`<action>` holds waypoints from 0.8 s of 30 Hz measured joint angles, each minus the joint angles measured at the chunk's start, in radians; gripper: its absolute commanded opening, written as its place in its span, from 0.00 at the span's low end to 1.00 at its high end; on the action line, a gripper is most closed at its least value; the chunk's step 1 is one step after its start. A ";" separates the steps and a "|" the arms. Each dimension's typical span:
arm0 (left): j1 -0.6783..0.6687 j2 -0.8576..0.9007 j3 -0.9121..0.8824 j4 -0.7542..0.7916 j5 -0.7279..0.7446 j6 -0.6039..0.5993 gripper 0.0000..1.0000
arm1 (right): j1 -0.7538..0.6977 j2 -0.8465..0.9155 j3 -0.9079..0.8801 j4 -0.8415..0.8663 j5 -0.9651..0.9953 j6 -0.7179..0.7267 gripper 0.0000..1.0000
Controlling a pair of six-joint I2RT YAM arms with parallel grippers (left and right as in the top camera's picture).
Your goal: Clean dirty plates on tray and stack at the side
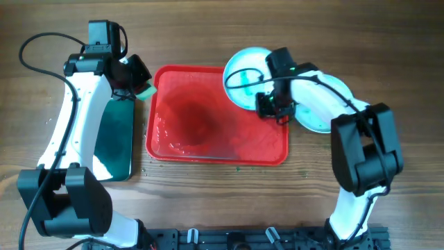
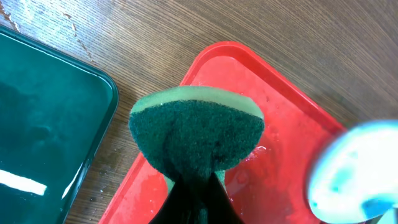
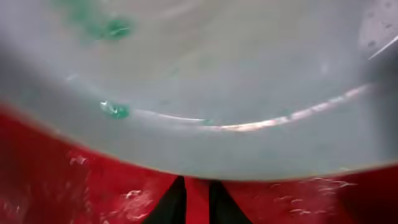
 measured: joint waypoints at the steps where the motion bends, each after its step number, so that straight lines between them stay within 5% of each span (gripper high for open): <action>1: 0.000 0.000 0.000 0.001 0.000 0.000 0.04 | 0.018 0.000 0.000 -0.014 -0.008 -0.019 0.15; 5: 0.000 0.000 0.000 0.001 0.000 0.000 0.04 | 0.113 -0.002 0.000 -0.081 -0.012 -0.089 0.14; 11: 0.000 0.000 0.000 0.001 0.000 0.000 0.04 | 0.058 -0.121 0.058 -0.043 0.120 0.081 0.41; 16: 0.000 0.000 0.000 0.002 0.000 0.000 0.04 | -0.099 -0.158 0.081 0.076 0.187 0.081 0.47; 24: 0.000 0.000 0.000 0.004 0.000 0.000 0.04 | -0.100 -0.016 0.081 0.081 0.196 0.068 0.49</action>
